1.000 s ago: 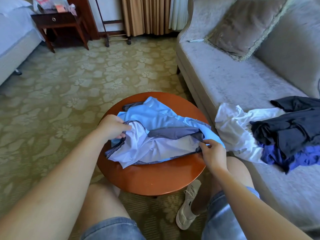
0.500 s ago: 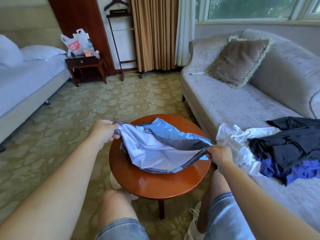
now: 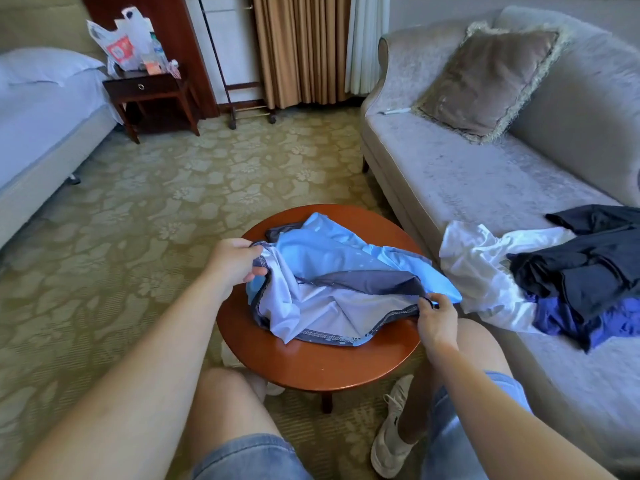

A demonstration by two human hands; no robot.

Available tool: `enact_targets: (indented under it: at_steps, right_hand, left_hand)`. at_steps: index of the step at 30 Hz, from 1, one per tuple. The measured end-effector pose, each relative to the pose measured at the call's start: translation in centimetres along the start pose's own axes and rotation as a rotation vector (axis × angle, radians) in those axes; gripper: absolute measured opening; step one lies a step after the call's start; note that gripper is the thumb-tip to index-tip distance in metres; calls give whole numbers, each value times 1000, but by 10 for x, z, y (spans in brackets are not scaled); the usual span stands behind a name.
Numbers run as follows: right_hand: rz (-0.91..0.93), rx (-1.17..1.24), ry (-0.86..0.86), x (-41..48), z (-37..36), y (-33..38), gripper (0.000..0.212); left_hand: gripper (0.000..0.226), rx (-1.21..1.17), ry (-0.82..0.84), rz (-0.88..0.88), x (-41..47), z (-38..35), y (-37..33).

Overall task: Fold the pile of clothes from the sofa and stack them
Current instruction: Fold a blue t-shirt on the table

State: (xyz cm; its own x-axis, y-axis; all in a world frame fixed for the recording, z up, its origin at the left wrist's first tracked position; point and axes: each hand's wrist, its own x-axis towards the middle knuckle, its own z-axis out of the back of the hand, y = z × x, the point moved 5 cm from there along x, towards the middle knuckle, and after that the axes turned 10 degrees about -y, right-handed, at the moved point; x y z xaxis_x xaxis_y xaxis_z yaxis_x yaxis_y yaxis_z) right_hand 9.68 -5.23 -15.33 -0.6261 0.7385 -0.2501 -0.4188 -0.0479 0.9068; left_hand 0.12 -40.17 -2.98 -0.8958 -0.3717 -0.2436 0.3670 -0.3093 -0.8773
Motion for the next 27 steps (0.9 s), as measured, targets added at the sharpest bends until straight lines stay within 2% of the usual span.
enact_targets:
  at_steps: [3, 5, 9, 12, 15, 17, 19, 22, 27]
  right_hand:
    - [-18, 17, -16, -8, -3, 2, 4]
    - [16, -17, 3, -11, -5, 6, 9]
    - [194, -166, 47, -13, -7, 22, 29]
    - [311, -187, 105, -18, -4, 54, 28]
    - [456, -94, 139, -33, 3, 117, 8]
    - [538, 4, 175, -47, 8, 169, 9]
    - [577, 137, 191, -62, 17, 221, 9]
    - [657, 311, 138, -83, 41, 294, 15]
    - [686, 311, 139, -106, 65, 376, 22]
  left_hand:
    - [6, -31, 3, 13, 7, -5, 4]
    - [5, -31, -9, 24, 10, -5, 7]
    - [7, -33, -53, 52, 15, 3, 13]
    - [3, -28, -71, 70, 10, 11, 11]
    - [4, -102, 61, 138, 0, 16, -3]
    - [10, -163, 91, 130, -6, 27, -22]
    - [22, -260, 4, 77, -13, 49, -52]
    - [24, -450, -135, -4, -33, 92, -101]
    - [28, -702, -271, -99, -83, 156, -171]
